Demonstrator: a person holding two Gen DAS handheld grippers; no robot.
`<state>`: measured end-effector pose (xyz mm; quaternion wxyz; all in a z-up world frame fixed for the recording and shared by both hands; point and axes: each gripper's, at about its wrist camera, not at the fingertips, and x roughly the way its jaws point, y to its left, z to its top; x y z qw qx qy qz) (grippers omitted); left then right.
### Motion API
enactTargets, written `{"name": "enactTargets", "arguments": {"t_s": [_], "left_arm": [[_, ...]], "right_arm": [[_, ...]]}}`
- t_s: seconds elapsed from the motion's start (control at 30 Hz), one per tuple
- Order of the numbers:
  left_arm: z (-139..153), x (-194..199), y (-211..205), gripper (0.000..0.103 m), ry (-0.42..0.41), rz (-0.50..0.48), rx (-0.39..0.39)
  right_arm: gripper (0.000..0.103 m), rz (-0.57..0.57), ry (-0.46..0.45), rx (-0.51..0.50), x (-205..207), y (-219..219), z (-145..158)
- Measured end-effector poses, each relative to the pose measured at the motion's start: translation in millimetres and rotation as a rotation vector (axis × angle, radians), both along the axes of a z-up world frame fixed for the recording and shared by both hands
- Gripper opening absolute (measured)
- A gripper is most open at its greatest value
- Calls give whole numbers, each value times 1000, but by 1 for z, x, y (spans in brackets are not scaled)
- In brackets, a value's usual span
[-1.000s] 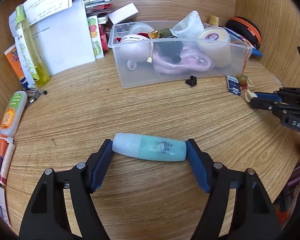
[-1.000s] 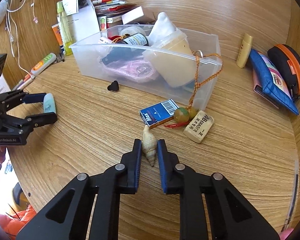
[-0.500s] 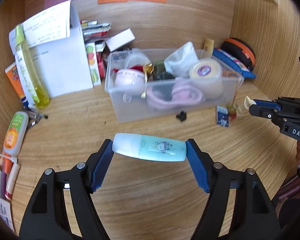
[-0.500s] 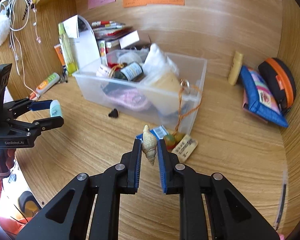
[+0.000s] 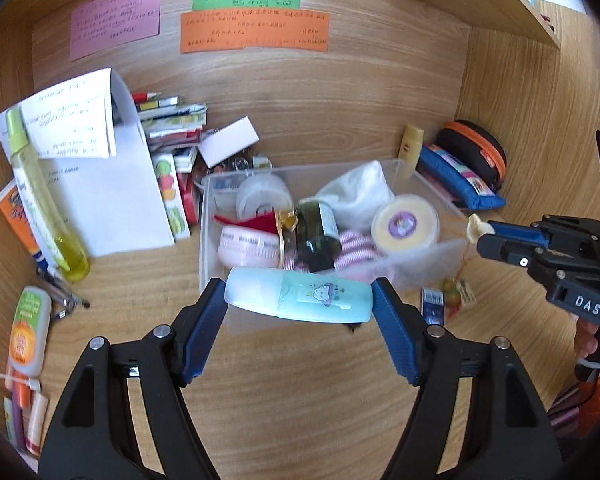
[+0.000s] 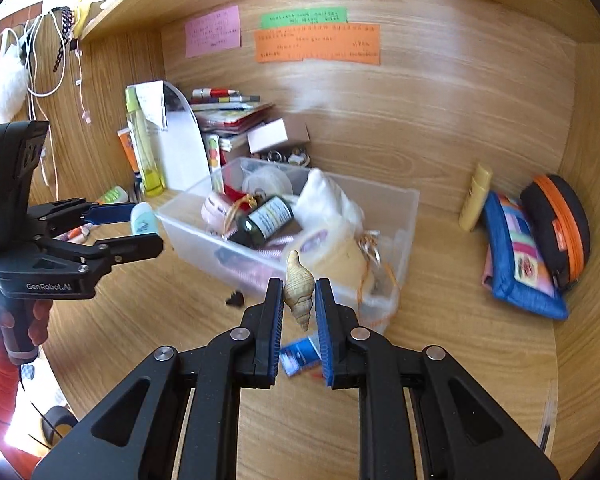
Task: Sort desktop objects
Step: 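Lift the roll-on bottle with the left gripper while the right gripper carries the seashell over the bin, then open both grippers to drop the roll-on bottle and seashell into the bin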
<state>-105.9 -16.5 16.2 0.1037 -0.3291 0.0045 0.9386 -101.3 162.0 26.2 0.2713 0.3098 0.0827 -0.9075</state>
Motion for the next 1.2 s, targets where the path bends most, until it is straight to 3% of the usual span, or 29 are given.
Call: {"name": "enactTargets", "arguments": {"t_s": [0.7,1.2], "left_arm": [[-11,-60,-6,73,-43,-17,40],[-26,-69,-10,73,-82,-23,39]], "right_arm": [[14,84,-41,14,-56,-48,-7],[14,81,-85,90,-71,-70,-26]]}}
